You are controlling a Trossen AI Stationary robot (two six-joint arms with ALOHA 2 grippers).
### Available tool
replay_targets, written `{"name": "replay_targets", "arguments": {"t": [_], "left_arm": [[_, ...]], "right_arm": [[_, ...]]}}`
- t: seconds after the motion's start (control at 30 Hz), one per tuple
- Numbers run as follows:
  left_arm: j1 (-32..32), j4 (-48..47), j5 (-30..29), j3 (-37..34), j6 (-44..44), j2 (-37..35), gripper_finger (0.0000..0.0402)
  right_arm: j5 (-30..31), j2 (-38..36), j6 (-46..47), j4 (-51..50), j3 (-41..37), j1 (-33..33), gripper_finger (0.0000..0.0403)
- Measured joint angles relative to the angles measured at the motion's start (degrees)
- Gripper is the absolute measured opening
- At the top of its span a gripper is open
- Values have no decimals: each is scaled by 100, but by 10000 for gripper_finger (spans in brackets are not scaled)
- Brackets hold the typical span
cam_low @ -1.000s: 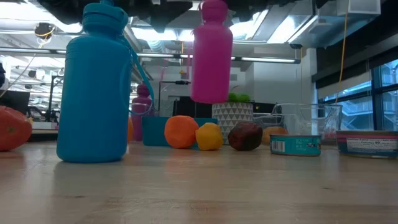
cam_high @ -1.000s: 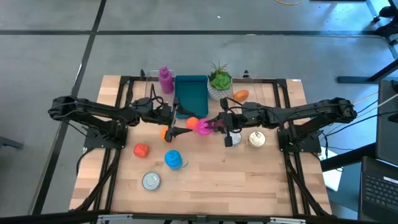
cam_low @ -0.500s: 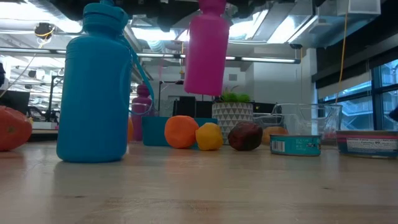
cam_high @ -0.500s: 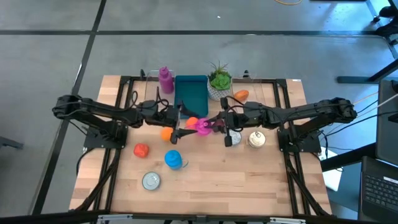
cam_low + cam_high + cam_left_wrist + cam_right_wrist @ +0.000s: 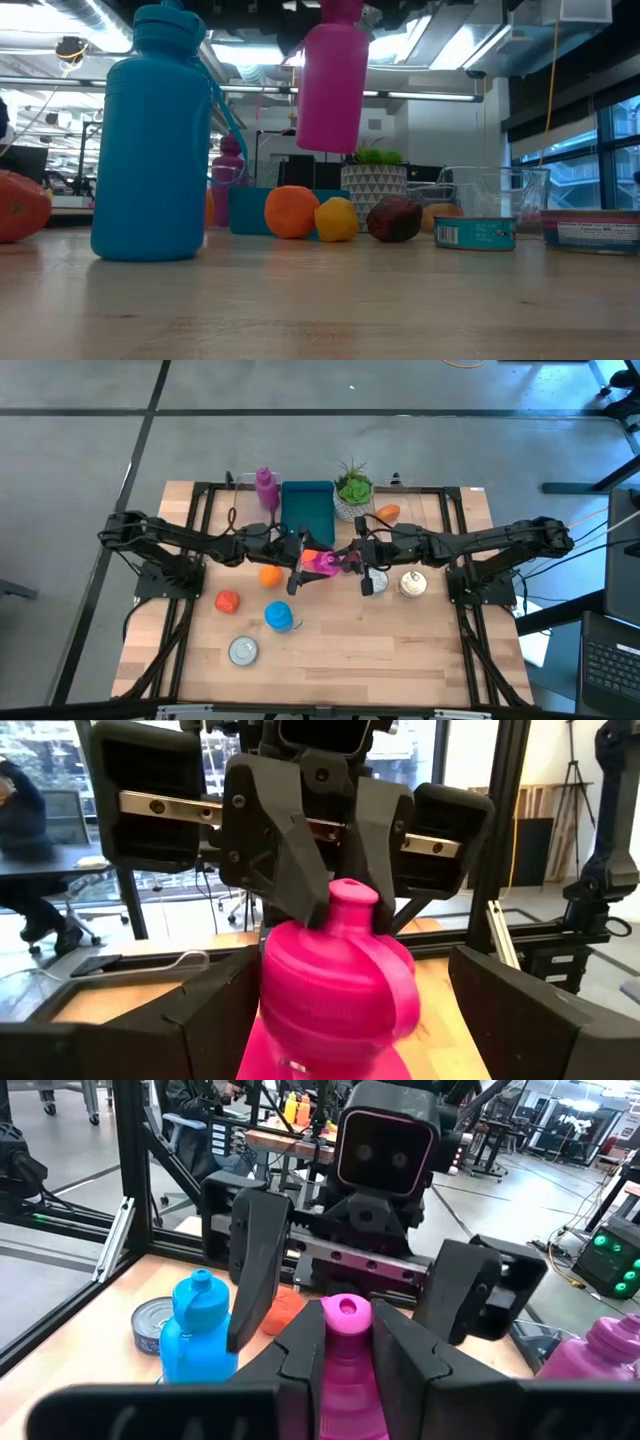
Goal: Pick & Place Food Item
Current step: Put the pink water bottle into the left transparent bin
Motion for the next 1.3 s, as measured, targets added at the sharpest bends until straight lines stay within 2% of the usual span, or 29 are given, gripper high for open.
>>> {"name": "replay_targets", "arguments": {"t": [0.4, 1.3], "left_arm": [[0, 61, -306, 20, 17, 103, 308], [0, 59, -323, 20, 57, 103, 308]], "right_arm": [[-1, 0, 13, 3, 0, 0, 65], [-122, 0, -2, 94, 0, 0, 65]]}}
